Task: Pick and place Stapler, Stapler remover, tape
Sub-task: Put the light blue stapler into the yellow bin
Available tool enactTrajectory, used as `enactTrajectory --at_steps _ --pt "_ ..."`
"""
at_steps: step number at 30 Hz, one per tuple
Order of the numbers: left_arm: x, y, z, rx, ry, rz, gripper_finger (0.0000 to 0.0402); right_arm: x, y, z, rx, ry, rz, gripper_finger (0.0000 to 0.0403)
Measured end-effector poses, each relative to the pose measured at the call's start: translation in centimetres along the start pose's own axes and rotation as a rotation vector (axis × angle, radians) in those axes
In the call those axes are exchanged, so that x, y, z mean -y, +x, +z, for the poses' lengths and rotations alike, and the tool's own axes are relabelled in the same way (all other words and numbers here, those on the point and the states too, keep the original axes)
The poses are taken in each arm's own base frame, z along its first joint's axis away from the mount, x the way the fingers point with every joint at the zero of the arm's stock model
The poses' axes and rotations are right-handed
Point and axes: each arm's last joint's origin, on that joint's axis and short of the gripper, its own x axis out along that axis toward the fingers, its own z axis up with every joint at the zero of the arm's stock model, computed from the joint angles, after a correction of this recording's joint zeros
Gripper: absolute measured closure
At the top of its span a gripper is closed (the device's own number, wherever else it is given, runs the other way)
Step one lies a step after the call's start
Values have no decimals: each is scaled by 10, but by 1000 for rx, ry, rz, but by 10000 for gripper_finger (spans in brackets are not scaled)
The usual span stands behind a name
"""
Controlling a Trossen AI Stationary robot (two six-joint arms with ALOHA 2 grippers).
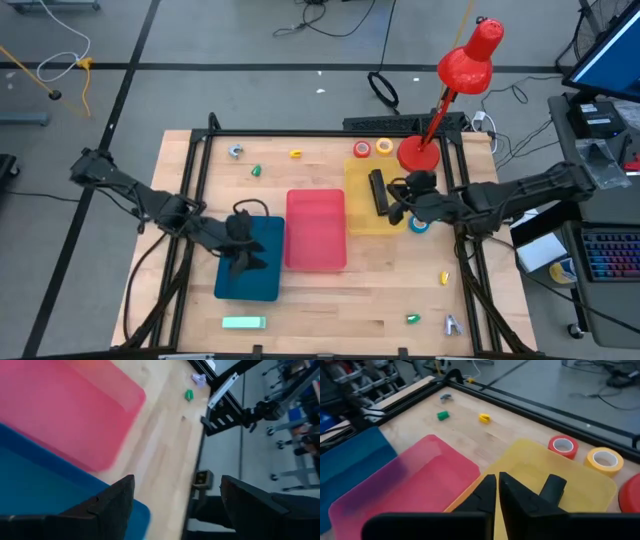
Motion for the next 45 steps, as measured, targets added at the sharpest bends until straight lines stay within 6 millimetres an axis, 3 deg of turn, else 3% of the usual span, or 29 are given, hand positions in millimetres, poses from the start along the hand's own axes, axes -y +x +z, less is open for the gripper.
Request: enactTrajectory --at_steps 6,13,20,27,36,45 --pt "14 24 -22 -116 -112 -44 108 15 -10 -9 22 4 44 401" --pt "33 50 -46 -453 -258 29 108 34 -14 -29 78 84 131 402" --pt "58 49 -60 -703 -283 291 108 45 -9 -48 134 154 230 402" --pt "78 58 -81 -629 -98 430 108 48 -8 -53 162 190 255 402" --pt "71 86 -136 -756 22 566 108 48 -8 -53 160 191 258 402" --pt "67 87 -142 -629 129 616 108 48 -8 -53 160 191 258 402"
